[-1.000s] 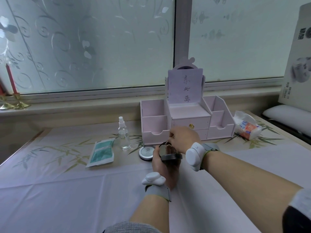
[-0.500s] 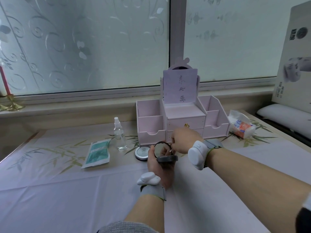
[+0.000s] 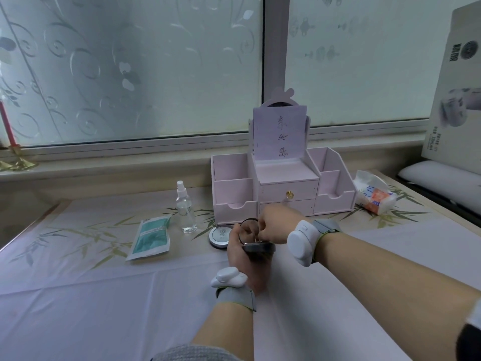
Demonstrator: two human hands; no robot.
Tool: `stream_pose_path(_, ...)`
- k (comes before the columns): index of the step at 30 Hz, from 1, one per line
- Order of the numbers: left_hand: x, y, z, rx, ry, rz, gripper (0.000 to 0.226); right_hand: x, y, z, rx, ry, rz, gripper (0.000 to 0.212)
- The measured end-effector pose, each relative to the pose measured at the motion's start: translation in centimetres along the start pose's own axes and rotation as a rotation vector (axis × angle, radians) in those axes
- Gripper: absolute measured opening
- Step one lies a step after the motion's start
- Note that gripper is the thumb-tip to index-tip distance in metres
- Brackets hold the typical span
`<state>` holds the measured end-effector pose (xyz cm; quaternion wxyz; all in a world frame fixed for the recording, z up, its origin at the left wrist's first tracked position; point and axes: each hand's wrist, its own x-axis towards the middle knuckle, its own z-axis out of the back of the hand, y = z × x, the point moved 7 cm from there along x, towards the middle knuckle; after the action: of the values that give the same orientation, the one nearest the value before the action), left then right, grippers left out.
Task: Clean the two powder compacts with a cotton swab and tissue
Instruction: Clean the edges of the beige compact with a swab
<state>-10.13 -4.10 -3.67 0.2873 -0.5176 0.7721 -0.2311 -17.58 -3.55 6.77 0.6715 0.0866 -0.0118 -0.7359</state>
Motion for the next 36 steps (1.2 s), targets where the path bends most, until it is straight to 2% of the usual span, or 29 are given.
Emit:
stream_pose_path(3, 2.0, 2.0, 0.6, -0.347, 0.065, 0.121, 0.026, -0.3, 0.0, 0.0, 0.013, 0.005, 0.014, 0.017)
stream_pose_path(5, 2.1, 2.3, 0.6, -0.495, 0.075, 0.147, 0.012, -0.7, 0.0, 0.1, 0.025, 0.013, 0.030, 0.018)
stream_pose_path(6, 1.4, 2.3, 0.2, -0.454, 0.089, 0.194, 0.003, -0.8, 0.1, 0.2, 0.028, 0.022, 0.041, 0.020)
stream_pose_path(9, 0.7, 1.5, 0.9, -0.268, -0.003, 0.156, 0.022, -1.1, 0.5, 0.1, 0.041, 0.052, 0.067, 0.024)
stream_pose_path(12, -0.1, 1.4, 0.2, -0.296, 0.029, 0.225, 0.034, -1.1, 0.8, -0.3, 0.028, 0.078, 0.086, 0.019)
stream_pose_path(14, -0.4, 1.4, 0.3, -0.352, 0.010, 0.219, 0.021, -1.2, 0.8, -0.5, 0.033, 0.096, 0.098, 0.014)
stream_pose_path(16, -0.1, 1.0, 0.5, -0.300, 0.016, 0.147, 0.007, -1.4, 0.6, -0.4, 0.046, 0.110, 0.107, 0.014)
stream_pose_path(20, 0.0, 1.1, 0.5, -0.220, 0.029, 0.176, 0.016, -1.5, 0.4, -0.5, 0.070, 0.124, 0.095, 0.019)
stream_pose_path(23, 0.8, 1.6, 0.1, -0.339, 0.080, 0.227, 0.042, -1.4, 0.3, -0.3, 0.085, 0.129, 0.105, 0.013)
stream_pose_path(25, 0.8, 1.6, -0.2, -0.331, 0.096, 0.223, 0.051, -1.3, 0.2, -0.1, 0.085, 0.128, 0.108, 0.007)
stream_pose_path(29, 0.4, 1.5, -0.6, -0.292, 0.122, 0.206, 0.032, -1.3, 0.4, 0.2, 0.065, 0.100, 0.147, 0.015)
stream_pose_path(31, 0.2, 1.5, -0.5, -0.293, 0.113, 0.209, 0.034, -1.4, 0.6, 0.3, 0.050, 0.084, 0.174, 0.014)
stream_pose_path(36, 0.3, 1.6, -0.6, -0.292, 0.131, 0.225, 0.032, -1.6, 0.8, 0.5, -0.006, 0.059, 0.185, 0.026)
